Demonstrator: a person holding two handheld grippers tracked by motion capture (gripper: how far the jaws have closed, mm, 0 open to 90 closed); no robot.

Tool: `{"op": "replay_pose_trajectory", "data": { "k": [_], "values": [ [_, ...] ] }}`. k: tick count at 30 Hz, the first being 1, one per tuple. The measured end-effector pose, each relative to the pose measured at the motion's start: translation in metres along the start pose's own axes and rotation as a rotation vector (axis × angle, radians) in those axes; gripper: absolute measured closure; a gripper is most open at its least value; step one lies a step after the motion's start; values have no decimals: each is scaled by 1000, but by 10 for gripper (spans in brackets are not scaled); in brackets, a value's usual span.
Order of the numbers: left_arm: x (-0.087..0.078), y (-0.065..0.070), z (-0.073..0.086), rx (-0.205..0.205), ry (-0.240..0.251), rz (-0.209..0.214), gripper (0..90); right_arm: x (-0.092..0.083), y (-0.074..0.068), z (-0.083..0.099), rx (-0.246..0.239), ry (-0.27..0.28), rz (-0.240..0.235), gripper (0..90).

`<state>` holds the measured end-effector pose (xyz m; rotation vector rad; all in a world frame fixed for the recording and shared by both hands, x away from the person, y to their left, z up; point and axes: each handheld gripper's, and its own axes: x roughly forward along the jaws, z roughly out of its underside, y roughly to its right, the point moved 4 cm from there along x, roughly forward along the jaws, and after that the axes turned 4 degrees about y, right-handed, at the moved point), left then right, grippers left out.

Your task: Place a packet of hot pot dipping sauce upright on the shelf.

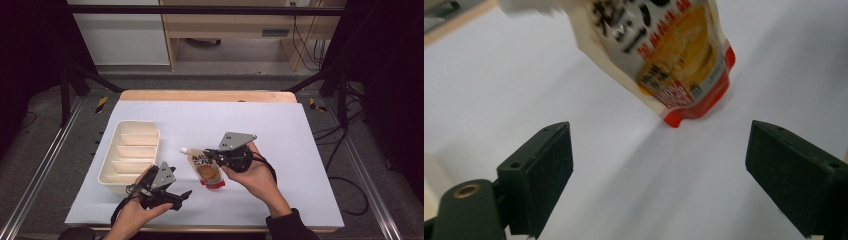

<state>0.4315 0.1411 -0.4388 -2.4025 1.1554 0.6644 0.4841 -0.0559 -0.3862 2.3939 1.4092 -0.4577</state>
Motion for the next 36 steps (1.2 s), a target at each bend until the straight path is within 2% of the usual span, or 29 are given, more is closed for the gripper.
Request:
{"op": "replay_pose_trajectory", "data": {
  "k": [6,9,11,12,13,20,25,31,36],
  "values": [
    [-15,-16,-15,25,11,-5,94,-3,-10,-2,-19,0,-19,900],
    [-21,-22,-22,82,-13,7,80,-5,-17,-3,-35,-3,-34,900],
    [-22,-24,-25,108,-25,50,67,-5,-20,-4,-42,-2,-54,900],
    [-22,-24,-26,119,-28,55,67,-5,-20,-4,-42,-2,-54,900],
    [-23,-27,-27,136,-38,43,65,-5,-21,-5,-42,-2,-58,900],
    [-26,-36,-32,159,-59,55,65,-4,-30,-8,-69,-17,-79,900],
    [-30,-41,-35,198,-91,58,77,-3,-33,-9,-76,-18,-89,900],
    [-30,-44,-39,213,-105,79,82,-3,-32,-8,-76,-17,-93,899],
    [-29,-46,-42,247,-122,102,98,-3,-32,-8,-68,-15,-97,898]
  ]
}}
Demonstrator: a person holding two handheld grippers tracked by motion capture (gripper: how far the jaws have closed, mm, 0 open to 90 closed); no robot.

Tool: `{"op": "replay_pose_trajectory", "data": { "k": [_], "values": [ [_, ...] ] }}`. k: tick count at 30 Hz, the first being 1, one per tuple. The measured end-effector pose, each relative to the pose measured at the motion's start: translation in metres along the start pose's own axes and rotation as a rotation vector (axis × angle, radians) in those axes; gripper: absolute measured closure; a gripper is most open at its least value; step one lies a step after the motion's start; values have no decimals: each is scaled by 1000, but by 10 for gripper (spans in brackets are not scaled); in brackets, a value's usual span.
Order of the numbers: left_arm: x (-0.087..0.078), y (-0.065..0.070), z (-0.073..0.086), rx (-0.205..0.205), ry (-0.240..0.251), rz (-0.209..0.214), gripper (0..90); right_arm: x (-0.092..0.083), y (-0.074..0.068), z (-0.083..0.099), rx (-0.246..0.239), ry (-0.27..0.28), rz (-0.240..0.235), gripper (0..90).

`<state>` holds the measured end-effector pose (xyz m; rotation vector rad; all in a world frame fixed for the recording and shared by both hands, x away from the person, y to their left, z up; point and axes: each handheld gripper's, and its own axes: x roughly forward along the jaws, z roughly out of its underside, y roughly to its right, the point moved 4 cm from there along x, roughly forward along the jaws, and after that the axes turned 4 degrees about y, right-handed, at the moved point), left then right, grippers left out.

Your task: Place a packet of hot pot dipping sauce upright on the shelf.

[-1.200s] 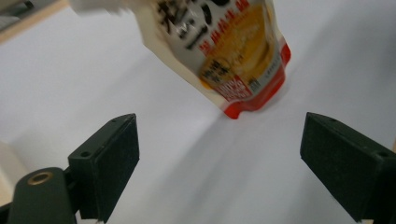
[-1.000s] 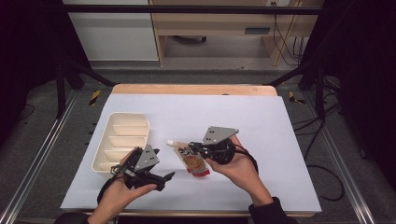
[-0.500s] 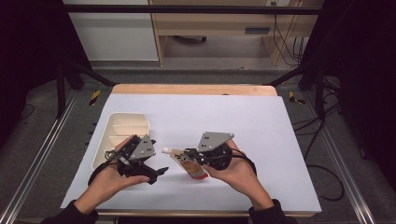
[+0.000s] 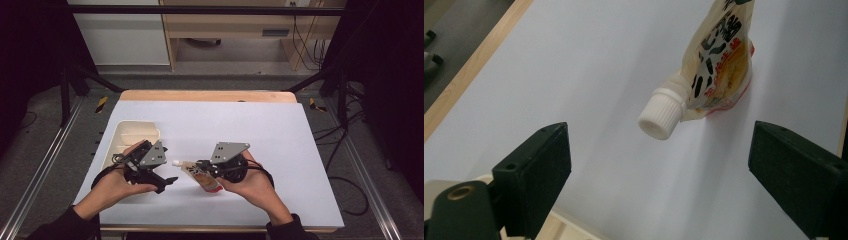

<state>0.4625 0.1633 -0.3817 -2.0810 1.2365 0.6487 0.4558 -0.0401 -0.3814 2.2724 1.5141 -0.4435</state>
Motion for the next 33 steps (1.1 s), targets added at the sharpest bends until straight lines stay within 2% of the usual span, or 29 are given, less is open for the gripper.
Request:
{"op": "replay_pose_trajectory", "data": {
  "k": [9,14,19,24,29,33],
  "values": [
    [-1,-10,1,7,-28,7,105,3,-1,-1,-1,2,-8,896],
    [-2,-13,1,-6,-29,4,112,3,-1,-1,0,2,-6,895],
    [4,-10,-1,9,-35,43,128,5,-1,-1,-1,2,-10,895],
    [11,-10,-5,40,-55,86,203,6,-3,-3,-5,3,-16,893],
    [19,-9,-9,67,-68,118,345,7,-4,-3,-8,5,-20,890],
    [24,-8,-11,80,-78,137,383,6,-4,-3,-7,4,-17,891]
  ]
}}
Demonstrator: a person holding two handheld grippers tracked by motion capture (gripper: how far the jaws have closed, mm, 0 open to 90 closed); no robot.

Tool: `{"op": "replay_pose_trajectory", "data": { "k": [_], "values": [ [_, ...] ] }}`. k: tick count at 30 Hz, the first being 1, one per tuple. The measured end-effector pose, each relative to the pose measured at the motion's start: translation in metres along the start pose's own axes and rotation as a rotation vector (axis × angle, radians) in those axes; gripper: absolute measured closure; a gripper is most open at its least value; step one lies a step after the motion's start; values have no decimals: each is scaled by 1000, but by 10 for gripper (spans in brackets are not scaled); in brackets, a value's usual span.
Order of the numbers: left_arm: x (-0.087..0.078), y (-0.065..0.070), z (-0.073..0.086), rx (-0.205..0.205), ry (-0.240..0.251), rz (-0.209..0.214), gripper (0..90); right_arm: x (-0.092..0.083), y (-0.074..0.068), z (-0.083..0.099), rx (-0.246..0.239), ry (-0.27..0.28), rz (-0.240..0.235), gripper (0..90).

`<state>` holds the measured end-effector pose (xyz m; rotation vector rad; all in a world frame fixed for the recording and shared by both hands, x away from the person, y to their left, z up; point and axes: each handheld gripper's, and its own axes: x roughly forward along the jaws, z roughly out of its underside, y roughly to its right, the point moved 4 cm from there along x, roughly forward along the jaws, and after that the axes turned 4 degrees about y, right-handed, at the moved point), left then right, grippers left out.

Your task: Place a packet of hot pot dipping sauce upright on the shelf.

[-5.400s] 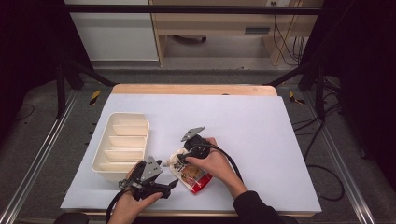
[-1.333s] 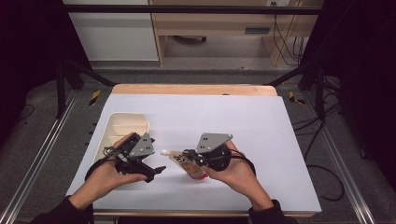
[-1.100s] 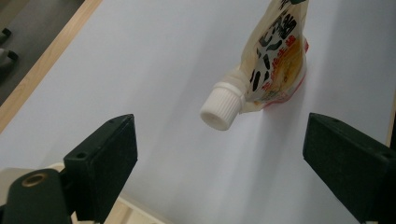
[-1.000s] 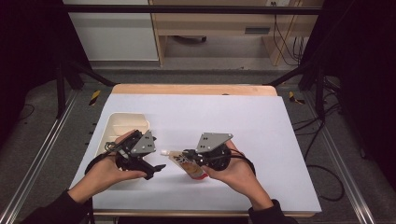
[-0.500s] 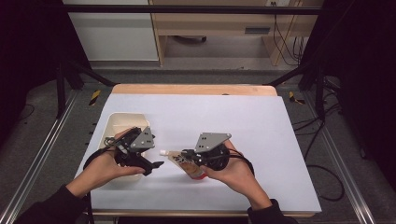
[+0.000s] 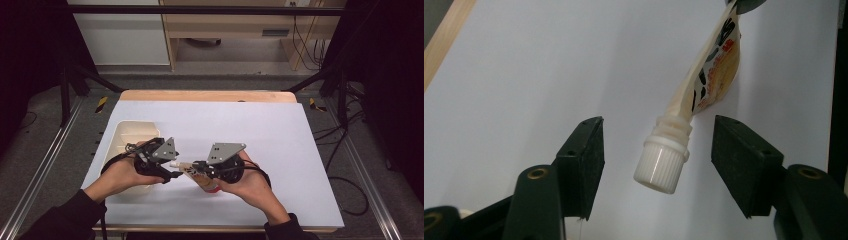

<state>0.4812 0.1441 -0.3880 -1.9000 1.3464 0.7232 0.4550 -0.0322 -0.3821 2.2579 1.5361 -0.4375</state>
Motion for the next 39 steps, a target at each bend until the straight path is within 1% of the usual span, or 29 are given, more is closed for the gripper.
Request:
{"op": "replay_pose_trajectory", "data": {
  "k": [2,3,5,7,11,13,15,16,17,19,21,22,27,31,32,33,34,39],
  "values": [
    [3,0,-1,6,-3,7,419,0,0,0,-2,0,0,893],
    [3,0,-2,5,-5,6,419,0,0,0,-2,0,0,893],
    [5,1,-4,5,-7,11,454,0,-1,0,-6,0,-2,895],
    [7,2,-6,12,-9,14,462,0,-1,0,-5,0,-3,895],
    [10,2,-9,15,-5,17,544,0,-1,0,-6,0,-6,895],
    [11,2,-10,17,-5,26,550,0,-1,0,-6,0,-5,895],
    [13,2,-10,16,-5,35,579,0,-1,0,-7,1,-6,895],
    [14,2,-10,16,-8,46,588,0,-1,0,-6,0,-5,895],
    [14,2,-10,16,-8,46,605,0,-1,0,-6,0,-5,895],
    [16,1,-9,2,-12,61,621,0,-1,0,-4,1,-3,895],
    [17,0,-8,-11,-4,76,679,0,-1,0,-4,1,-3,895],
    [16,0,-8,-15,-2,81,691,-1,-1,0,-2,1,0,895],
    [16,0,-9,-21,-5,75,685,0,-1,0,-7,0,-3,895],
    [17,0,-10,-27,10,70,654,0,-1,0,-5,0,-4,895],
    [17,1,-10,-18,5,73,671,0,-1,0,-4,0,-4,895],
    [17,2,-10,-14,5,71,699,0,-1,0,-4,0,-3,895],
    [17,2,-10,-13,6,69,708,0,-1,1,-4,-1,-2,895],
    [17,4,-10,1,-4,69,724,-1,0,2,-2,0,0,884]
  ]
}}
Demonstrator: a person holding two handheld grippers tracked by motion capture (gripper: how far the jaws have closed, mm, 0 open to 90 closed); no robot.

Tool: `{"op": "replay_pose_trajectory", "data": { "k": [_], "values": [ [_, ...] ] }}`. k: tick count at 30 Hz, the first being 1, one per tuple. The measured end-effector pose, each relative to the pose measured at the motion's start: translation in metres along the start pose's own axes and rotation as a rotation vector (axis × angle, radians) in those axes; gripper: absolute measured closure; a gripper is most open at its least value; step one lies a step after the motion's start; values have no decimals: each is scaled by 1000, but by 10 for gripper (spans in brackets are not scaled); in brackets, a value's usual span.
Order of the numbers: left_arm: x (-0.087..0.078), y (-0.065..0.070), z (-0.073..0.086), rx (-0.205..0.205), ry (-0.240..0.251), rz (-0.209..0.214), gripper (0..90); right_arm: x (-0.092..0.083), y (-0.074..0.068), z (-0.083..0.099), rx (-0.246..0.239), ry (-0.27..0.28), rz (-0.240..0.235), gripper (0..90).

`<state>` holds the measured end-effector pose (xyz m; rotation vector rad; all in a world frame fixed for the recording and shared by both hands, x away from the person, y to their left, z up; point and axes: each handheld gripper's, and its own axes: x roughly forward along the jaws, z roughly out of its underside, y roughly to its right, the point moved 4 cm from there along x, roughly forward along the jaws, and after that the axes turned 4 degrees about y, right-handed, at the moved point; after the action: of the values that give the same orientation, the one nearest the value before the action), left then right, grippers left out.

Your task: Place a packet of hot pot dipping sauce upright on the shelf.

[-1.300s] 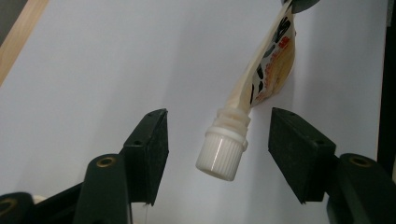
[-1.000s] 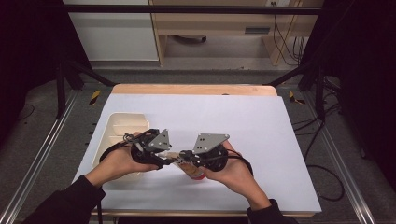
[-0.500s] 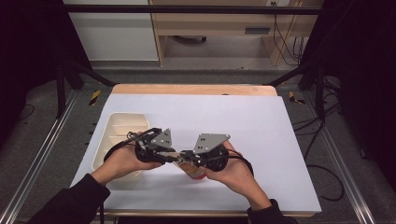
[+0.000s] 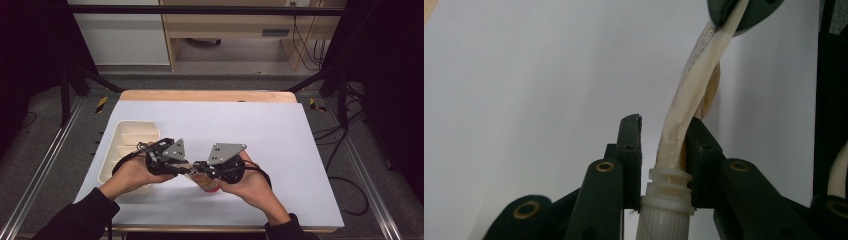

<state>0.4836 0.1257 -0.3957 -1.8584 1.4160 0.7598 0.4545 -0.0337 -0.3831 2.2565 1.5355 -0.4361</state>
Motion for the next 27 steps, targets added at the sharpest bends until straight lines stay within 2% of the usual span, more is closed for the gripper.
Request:
{"op": "replay_pose_trajectory", "data": {
  "k": [4,9,10,11,15,16,17,18,22,25,27],
  "values": [
    [0,-1,2,1,-15,-2,726,0,1,0,7,2,11,820],
    [0,-2,3,-5,-13,-7,727,-4,4,2,21,4,48,694],
    [0,-2,3,-5,-13,-8,728,-5,6,4,36,2,70,575],
    [0,-2,3,-4,-18,-9,728,-5,6,4,36,2,70,575],
    [0,-3,2,1,-18,-12,727,-7,7,11,72,2,119,402],
    [1,-3,2,1,-19,-12,727,-9,9,16,74,-14,175,320],
    [1,-3,2,2,-20,-13,727,-10,10,19,74,-28,202,288],
    [1,-4,2,0,-19,-14,727,-10,10,19,74,-28,202,288],
    [1,-4,1,-3,-23,-17,727,-17,16,29,94,-47,274,183],
    [1,-4,0,-1,-26,-19,727,-22,22,41,123,-82,326,137],
    [2,-3,0,-1,-26,-22,727,-26,28,55,135,-128,389,111]
  ]
}}
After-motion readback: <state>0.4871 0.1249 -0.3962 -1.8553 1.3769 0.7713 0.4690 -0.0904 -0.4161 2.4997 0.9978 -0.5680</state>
